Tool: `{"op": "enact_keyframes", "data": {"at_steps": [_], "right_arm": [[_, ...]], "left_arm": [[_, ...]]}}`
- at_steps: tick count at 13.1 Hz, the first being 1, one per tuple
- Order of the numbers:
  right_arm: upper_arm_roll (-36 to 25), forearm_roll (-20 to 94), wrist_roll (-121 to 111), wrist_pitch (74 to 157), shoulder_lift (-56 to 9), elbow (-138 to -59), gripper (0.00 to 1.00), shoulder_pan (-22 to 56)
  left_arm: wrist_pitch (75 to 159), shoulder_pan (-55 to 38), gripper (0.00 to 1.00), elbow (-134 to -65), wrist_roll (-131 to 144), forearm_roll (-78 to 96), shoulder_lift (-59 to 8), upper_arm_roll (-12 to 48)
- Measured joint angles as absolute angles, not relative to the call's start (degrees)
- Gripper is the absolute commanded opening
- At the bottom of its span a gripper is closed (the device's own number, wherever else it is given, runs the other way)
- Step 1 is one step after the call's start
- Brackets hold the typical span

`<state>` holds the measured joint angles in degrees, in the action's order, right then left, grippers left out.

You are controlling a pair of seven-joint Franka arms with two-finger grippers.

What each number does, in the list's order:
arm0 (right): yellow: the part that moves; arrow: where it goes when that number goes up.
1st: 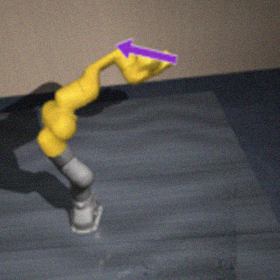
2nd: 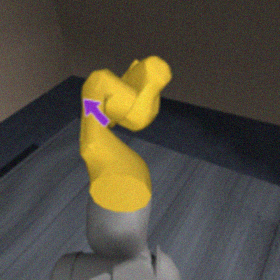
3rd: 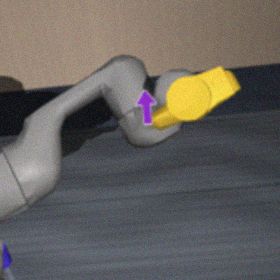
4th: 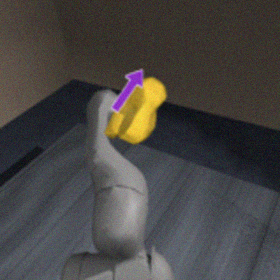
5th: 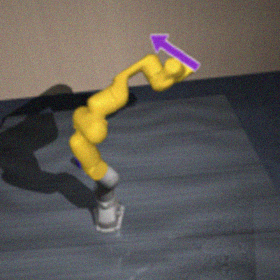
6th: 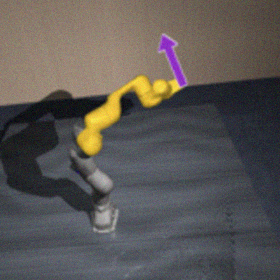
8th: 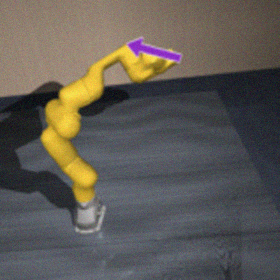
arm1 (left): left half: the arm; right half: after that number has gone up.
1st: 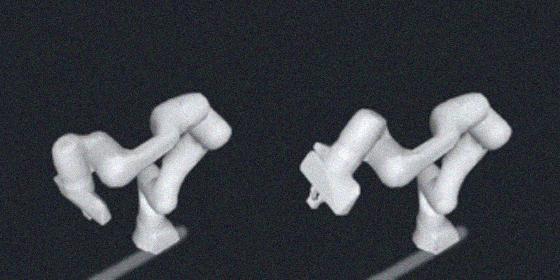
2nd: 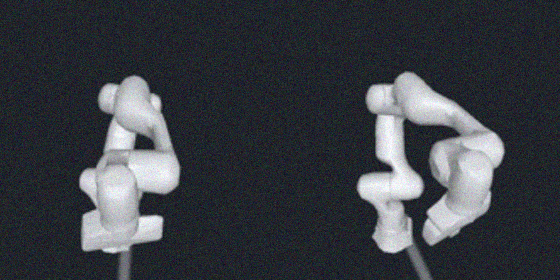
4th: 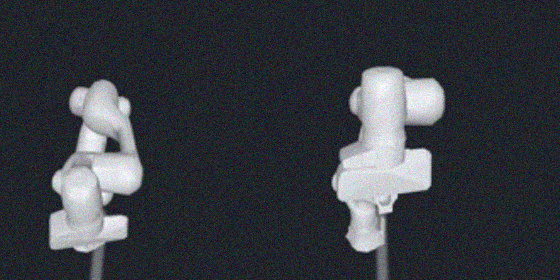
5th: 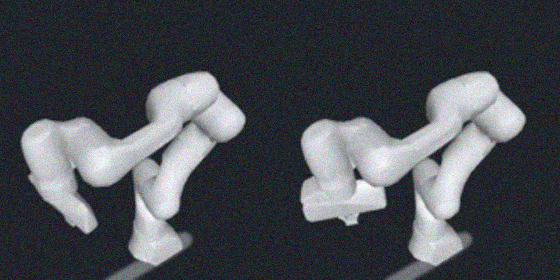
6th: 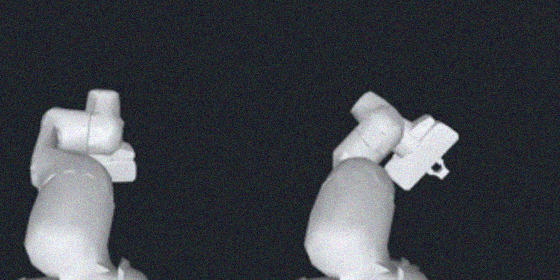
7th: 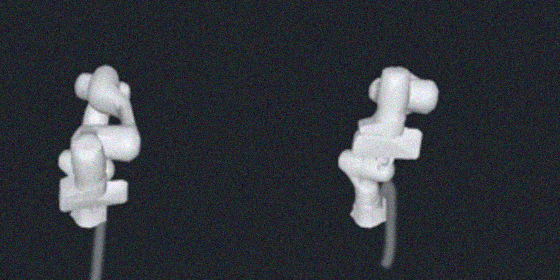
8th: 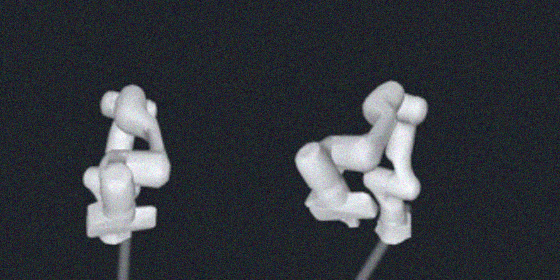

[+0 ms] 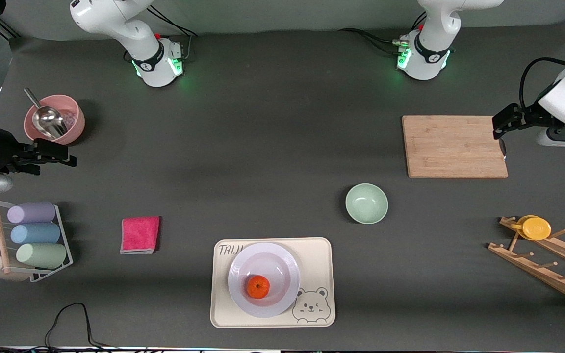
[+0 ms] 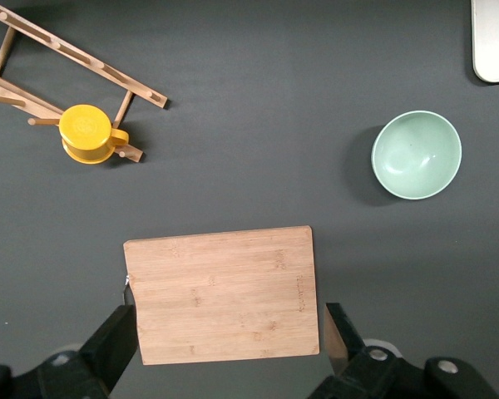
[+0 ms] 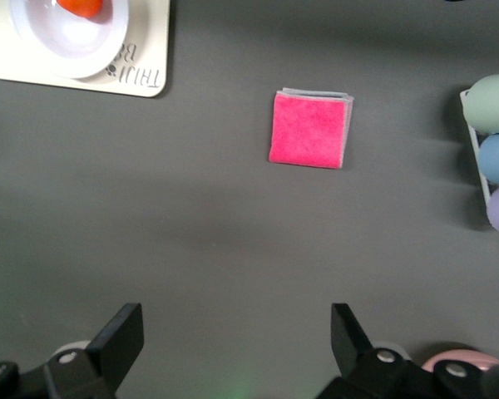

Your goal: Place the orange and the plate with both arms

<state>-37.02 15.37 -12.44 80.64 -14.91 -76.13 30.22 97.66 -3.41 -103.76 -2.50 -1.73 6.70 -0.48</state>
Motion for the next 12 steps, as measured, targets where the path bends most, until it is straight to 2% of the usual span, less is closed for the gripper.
{"op": "enact_keyframes", "data": {"at_steps": [3, 6, 9, 12], "right_arm": [[-22.7, 10.9, -6.9, 80.5, -12.1, -77.0, 1.00, 21.8], [-11.3, 8.3, -3.1, 82.1, -9.3, -80.7, 1.00, 13.9], [-3.5, 6.0, -1.0, 85.8, -6.4, -86.8, 1.00, 7.6], [1.7, 4.8, -0.6, 89.1, -4.2, -92.7, 1.00, 1.4]], "left_arm": [[97.7, -3.4, 1.00, -103.8, -2.5, -1.7, 6.7, -0.5], [98.0, -3.4, 1.00, -103.7, -2.5, -1.8, 6.7, -0.5], [98.4, -3.4, 1.00, -103.7, -2.5, -1.8, 6.7, -0.5], [98.4, -3.4, 1.00, -103.7, -2.5, -1.8, 6.7, -0.5]]}}
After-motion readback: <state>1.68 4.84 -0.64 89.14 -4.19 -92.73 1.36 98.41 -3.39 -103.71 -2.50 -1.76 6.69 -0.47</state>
